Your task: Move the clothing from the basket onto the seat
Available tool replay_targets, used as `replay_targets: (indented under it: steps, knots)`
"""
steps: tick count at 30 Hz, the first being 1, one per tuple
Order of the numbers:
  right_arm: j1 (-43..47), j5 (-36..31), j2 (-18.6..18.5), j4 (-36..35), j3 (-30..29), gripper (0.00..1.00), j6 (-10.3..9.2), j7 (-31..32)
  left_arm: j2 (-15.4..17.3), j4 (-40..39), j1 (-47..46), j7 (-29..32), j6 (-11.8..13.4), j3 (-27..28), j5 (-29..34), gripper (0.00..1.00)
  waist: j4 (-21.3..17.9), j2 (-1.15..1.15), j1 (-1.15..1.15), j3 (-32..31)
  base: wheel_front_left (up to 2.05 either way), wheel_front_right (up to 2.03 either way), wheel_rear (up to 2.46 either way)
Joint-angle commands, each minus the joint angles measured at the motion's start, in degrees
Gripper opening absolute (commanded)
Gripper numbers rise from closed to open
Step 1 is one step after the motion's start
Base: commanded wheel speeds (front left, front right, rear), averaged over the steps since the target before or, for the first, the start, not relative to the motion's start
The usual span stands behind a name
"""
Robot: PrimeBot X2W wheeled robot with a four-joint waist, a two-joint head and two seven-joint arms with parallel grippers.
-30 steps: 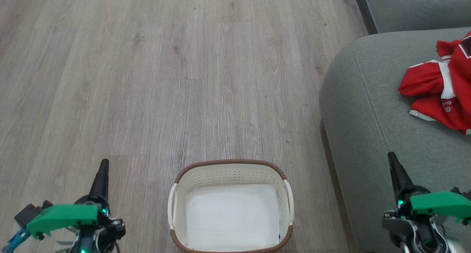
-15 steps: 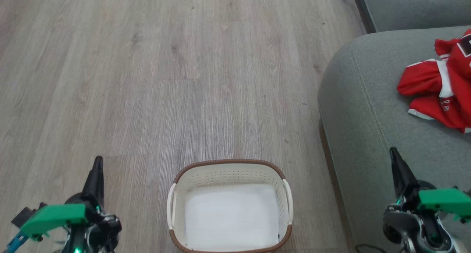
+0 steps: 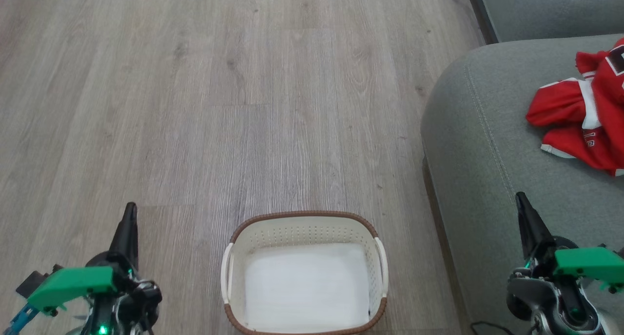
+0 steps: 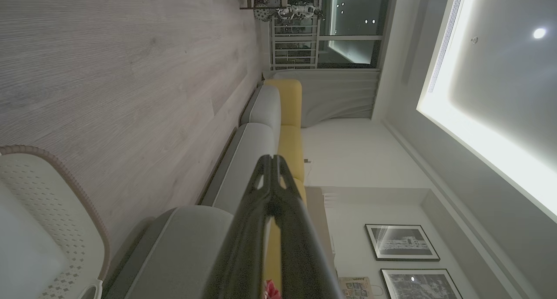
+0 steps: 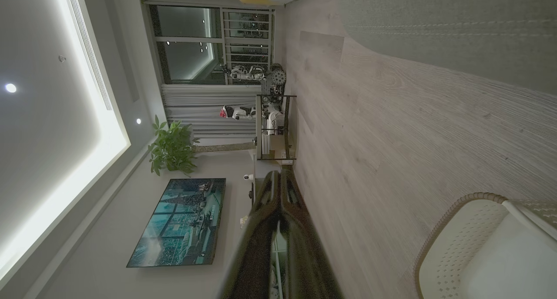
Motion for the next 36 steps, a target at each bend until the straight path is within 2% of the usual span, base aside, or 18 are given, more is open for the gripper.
replay_targets:
  steps: [1,36]
  knots:
    - [-2.7,0.2,0.2,-1.9,1.0,0.00,-0.01,0.4,0.3,-2.1,-2.7,0.4,-0.4,2.1,-0.1,0.00,0.0,0.00,0.00,0.0,0.00,0.00,0.00]
    - [-2.8,0.0,0.4,-1.9,0.8,0.00,-0.01,0.6,0.3,-2.1,-2.7,0.4,-0.4,2.1,-0.1,0.00,0.0,0.00,0.00,0.0,0.00,0.00,0.00]
